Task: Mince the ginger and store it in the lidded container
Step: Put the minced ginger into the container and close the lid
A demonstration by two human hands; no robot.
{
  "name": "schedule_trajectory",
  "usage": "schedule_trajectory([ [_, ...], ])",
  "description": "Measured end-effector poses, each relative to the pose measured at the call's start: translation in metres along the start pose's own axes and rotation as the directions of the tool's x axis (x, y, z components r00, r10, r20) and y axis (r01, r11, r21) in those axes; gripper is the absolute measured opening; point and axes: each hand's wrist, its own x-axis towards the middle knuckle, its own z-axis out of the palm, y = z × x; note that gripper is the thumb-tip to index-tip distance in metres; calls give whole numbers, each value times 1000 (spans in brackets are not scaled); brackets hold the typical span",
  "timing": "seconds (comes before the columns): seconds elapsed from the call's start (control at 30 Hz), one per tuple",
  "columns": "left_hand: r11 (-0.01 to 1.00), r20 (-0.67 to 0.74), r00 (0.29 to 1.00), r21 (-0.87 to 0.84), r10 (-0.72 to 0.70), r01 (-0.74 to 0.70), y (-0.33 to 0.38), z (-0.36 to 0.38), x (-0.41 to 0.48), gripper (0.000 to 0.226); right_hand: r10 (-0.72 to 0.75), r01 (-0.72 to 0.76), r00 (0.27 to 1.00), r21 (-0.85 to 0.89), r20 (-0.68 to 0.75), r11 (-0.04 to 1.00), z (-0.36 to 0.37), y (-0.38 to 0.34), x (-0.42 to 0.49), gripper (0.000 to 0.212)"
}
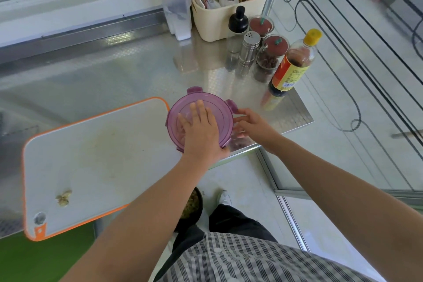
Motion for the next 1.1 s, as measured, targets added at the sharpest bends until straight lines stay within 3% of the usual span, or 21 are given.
schedule_trajectory([
  [0.13,974,8,974,5,224,-224,-25,-2,3,115,30,-26,998,55,-61,998,-3,2,1,29],
  [0.2,950,37,950,-3,311,-311,-38,-6,2,111,-30,31,996,16,-80,999,-5,3,1,26],
  [0.3,964,54,990,-242,129,-113,-33,-12,3,91,-90,91,992,8,-85,996,-6,5,1,21],
  [0.33,957,55,997,-286,54,-36,-25,-13,4,92,-76,79,994,30,-82,996,-6,5,1,17],
  [0.4,967,37,999,-250,-34,42,-9,-12,5,115,-13,16,999,88,-38,996,-4,4,0,14],
  [0.47,985,-6,999,-165,-53,51,-2,-4,4,123,40,-41,999,118,10,992,-2,5,0,14],
  [0.7,998,-45,998,36,53,-51,1,4,2,103,99,-100,995,119,7,988,-2,4,4,17],
  [0.83,983,-10,985,51,175,-174,-11,0,9,98,56,-56,998,120,-4,991,-1,0,2,30],
  [0.93,962,17,963,52,268,-268,-31,-6,13,99,-13,20,999,137,-50,990,0,-5,2,21],
  [1.0,978,-4,980,-52,201,-201,-34,-11,13,91,-18,25,998,117,-57,993,-1,-6,2,14],
  [1.1,974,-41,999,-226,-32,22,-19,-16,12,88,20,-18,1000,108,-20,994,-3,-6,0,24],
])
